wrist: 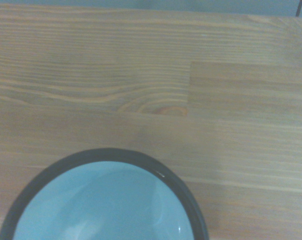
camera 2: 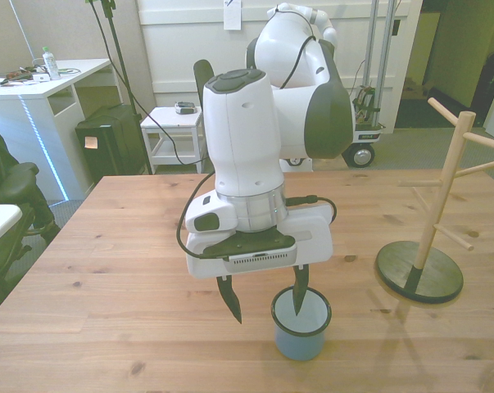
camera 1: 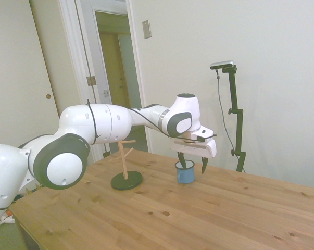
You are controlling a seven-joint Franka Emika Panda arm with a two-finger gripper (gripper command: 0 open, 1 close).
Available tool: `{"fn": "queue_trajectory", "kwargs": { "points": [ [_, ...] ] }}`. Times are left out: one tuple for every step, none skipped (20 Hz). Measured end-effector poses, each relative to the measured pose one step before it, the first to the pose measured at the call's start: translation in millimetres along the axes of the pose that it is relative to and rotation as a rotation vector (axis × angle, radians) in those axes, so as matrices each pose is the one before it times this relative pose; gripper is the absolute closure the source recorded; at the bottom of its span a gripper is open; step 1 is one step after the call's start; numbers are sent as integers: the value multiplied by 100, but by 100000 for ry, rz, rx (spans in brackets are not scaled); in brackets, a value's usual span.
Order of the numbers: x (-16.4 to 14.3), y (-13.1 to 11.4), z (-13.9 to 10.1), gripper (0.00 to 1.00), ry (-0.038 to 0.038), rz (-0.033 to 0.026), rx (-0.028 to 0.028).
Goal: Hang the mug
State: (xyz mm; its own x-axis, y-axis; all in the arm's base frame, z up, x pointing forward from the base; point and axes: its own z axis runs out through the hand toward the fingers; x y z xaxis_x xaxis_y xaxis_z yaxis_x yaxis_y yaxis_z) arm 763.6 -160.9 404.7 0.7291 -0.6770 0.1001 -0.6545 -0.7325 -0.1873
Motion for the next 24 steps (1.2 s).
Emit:
{"fn": "queue_trajectory", "kwargs": {
  "points": [
    [-35,-78,155,0,-32,-115,1],
    [-95,-184,77,0,-2,-257,95],
    [-109,-208,19,0,34,-269,85],
    [-99,-197,-14,100,25,-71,71],
    [-73,-201,-68,100,147,174,112],
    [10,-104,-93,100,275,175,57],
    [52,-27,-28,100,211,279,22],
    [80,18,28,100,185,248,-44],
    [115,118,64,100,187,200,-227],
    [125,135,89,100,174,175,-270],
    [88,68,96,100,105,82,-161],
    [55,15,83,100,70,6,-83],
    [45,-24,108,100,63,-46,-28],
    [23,-41,147,100,1,-72,-43],
    [-4,-33,156,100,-76,-66,-81],
    [1,-6,98,100,-60,-21,-59],
    [-2,2,33,100,-29,0,-22],
    [0,-10,-15,100,26,-11,17],
    [1,-20,-32,100,55,-25,36],
    [-22,-57,-25,100,41,-76,41],
    [-49,-95,-14,100,17,-107,41],
    [-48,-105,-11,100,91,-88,79],
    [-52,-98,-16,100,47,-100,39],
    [-40,-77,-12,100,58,-74,7]
  ]
}}
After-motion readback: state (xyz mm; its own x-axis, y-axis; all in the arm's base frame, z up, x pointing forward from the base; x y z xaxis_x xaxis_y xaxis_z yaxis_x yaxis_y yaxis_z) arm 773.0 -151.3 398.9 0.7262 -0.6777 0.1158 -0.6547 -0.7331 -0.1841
